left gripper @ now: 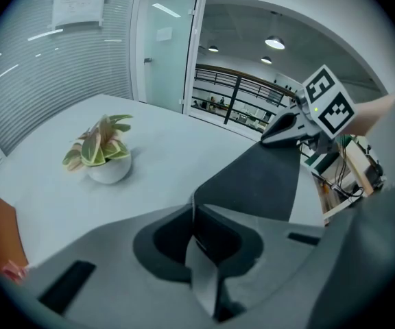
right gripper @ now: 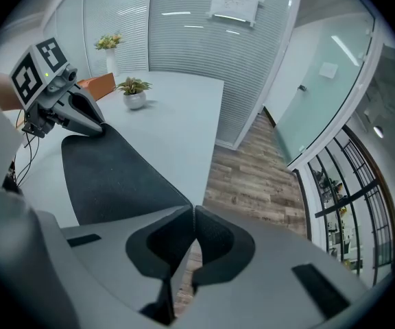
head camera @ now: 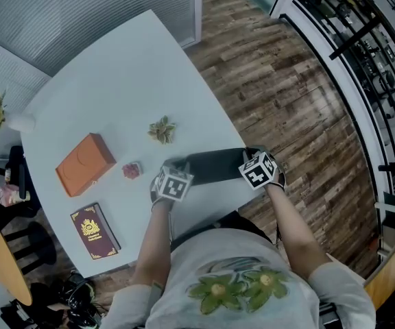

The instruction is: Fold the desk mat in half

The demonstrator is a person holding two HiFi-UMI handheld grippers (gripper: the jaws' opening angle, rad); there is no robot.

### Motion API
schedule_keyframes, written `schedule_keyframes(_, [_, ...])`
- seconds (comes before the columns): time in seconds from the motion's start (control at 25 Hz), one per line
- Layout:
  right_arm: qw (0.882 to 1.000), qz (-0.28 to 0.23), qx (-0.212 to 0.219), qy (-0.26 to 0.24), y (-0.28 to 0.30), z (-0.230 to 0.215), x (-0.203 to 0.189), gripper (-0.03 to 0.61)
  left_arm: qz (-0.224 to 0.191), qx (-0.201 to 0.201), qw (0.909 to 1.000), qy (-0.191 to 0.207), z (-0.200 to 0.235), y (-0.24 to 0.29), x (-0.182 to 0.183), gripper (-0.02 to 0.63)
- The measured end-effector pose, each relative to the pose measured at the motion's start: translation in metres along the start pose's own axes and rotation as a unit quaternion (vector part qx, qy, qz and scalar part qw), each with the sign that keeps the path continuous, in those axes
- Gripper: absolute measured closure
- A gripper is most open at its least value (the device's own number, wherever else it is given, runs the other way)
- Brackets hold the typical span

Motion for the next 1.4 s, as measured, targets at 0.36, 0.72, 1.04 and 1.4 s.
schedule_keyframes(0.36, [1.000,0.002,0.008,0.005,0.003,-0.003,0.000,0.548,0.001,-0.014,0.9997,-0.021,0.005,0.003,0.000,0.592])
schedule_keyframes(0.72, [0.999,0.004,0.016,0.038,0.003,-0.004,0.000,0.548,-0.020,0.008,0.9992,-0.034,0.018,-0.010,0.007,0.542])
schedule_keyframes(1.04, [0.996,-0.017,0.017,0.084,-0.007,-0.012,-0.003,0.509,-0.039,-0.005,0.9969,-0.069,0.019,-0.017,0.004,0.512])
schedule_keyframes(1.4, [0.994,-0.040,0.011,0.105,-0.030,-0.009,-0.006,0.509,-0.076,-0.004,0.9941,-0.077,0.010,-0.034,0.009,0.512])
Point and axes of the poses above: the fingertips, and each gripper's own axes: y forward along the fingers, z to its left, x out of its top, the point moved 10 cm from there along -y, backward along the fingers, and after that the axes turned 4 degrees about -x, right-handed, at the moved point
